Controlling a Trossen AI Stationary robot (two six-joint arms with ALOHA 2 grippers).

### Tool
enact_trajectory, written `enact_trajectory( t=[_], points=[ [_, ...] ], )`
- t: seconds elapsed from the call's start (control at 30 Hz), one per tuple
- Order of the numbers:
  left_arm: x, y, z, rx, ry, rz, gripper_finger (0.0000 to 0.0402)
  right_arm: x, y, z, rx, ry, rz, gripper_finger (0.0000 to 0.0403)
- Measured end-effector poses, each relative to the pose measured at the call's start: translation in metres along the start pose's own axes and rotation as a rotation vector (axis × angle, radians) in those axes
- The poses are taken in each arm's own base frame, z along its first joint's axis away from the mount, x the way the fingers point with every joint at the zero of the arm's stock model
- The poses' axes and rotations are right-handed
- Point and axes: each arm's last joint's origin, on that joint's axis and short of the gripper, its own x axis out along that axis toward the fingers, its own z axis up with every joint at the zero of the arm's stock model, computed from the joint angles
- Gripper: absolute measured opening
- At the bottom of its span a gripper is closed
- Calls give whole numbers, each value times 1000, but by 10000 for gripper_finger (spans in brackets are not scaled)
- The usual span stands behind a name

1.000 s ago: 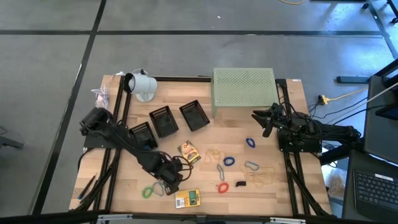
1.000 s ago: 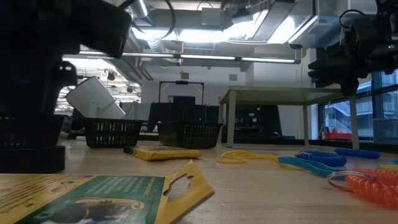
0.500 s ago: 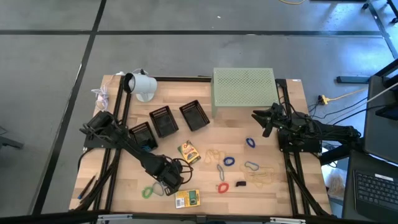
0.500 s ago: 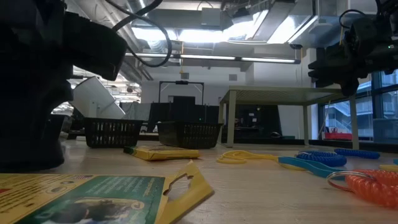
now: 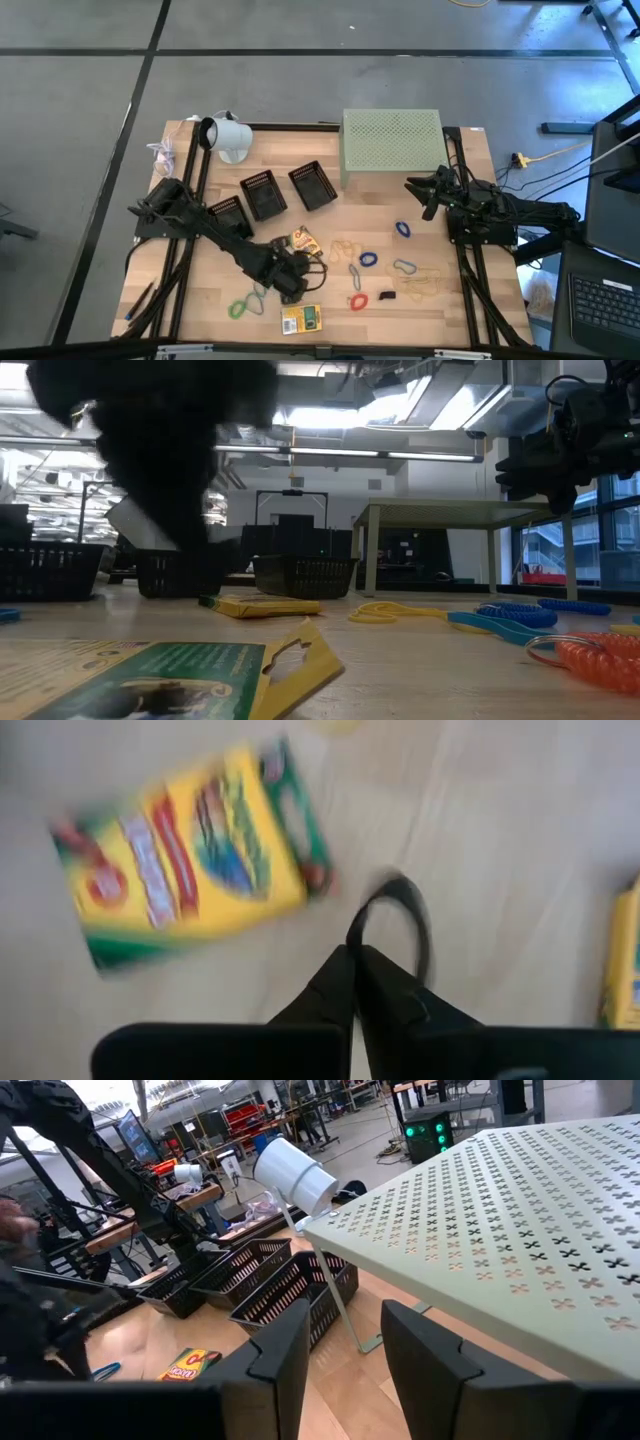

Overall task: Pick & Place Office Desk Supplies
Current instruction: Put the black rubber band into the left black basket

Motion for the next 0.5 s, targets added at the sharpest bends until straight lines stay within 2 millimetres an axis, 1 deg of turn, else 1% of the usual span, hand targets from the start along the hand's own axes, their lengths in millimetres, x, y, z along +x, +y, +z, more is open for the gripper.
enact_trajectory(
  t=[0.1,0.23,0.4,0.5],
  points=[
    [-5,3,18,62,-100,52,3,0,0,0,0,0,0,131],
    [-9,14,44,78,-271,204,3,0,0,0,2,0,0,131],
    [-13,22,72,-18,-487,302,3,0,0,0,2,0,0,131],
    [-15,26,90,-65,-600,304,3,0,0,0,2,0,0,131]
  ],
)
